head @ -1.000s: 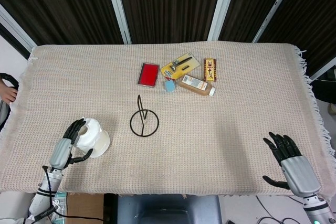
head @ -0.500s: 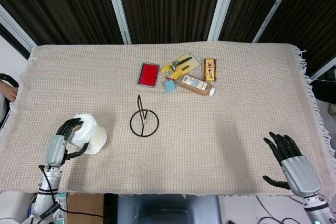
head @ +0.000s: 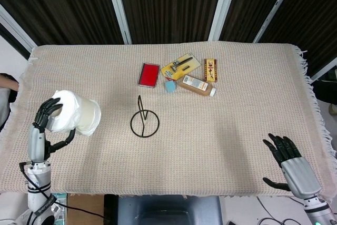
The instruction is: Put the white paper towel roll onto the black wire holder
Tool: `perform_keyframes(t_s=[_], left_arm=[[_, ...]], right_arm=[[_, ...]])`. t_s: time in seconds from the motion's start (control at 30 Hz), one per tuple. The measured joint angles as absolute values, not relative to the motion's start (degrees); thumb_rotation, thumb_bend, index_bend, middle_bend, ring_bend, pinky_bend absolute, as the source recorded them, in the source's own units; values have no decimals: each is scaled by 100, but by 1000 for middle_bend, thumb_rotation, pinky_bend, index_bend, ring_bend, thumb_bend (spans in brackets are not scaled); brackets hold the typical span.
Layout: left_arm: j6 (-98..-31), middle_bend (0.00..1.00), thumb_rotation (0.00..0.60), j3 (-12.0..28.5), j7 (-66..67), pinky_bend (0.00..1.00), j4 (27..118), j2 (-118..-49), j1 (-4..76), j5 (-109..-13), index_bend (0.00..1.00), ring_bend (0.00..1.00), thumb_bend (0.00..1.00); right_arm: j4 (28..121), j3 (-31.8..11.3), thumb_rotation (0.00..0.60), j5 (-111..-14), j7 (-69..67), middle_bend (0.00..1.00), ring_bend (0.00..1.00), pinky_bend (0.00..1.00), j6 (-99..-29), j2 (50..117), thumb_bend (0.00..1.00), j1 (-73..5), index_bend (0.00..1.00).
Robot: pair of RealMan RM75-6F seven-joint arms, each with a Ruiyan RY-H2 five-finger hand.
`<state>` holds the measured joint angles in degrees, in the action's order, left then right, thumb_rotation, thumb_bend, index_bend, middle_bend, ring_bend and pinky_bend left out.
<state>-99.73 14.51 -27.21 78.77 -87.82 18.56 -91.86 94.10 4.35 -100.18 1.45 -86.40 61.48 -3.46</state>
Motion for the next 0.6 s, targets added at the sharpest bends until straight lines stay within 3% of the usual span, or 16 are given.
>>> perform_keyframes(t_s=[0.13,0.27,0.6], left_arm=[[-9798,806,600,1832,-2308,1000,9057,-8450,2192,-9222,744,777,731],[-9510,806,600,2086,-1588,1000,9626,-8390,2591,-9236,743,777,731],[-8761,803,600,2429,18,1000,9433,-9103,3689,-9147,739,776,729]], right_arm=[[9420,411,600,-9931,173,0,0,0,-8533,6163,90,-380,0],[9433,419,600,-9941,168,0,0,0,-8497,6154,90,-404,0],[9443,413,600,-9928,49,0,0,0,-8531,6091,91,-406,0]])
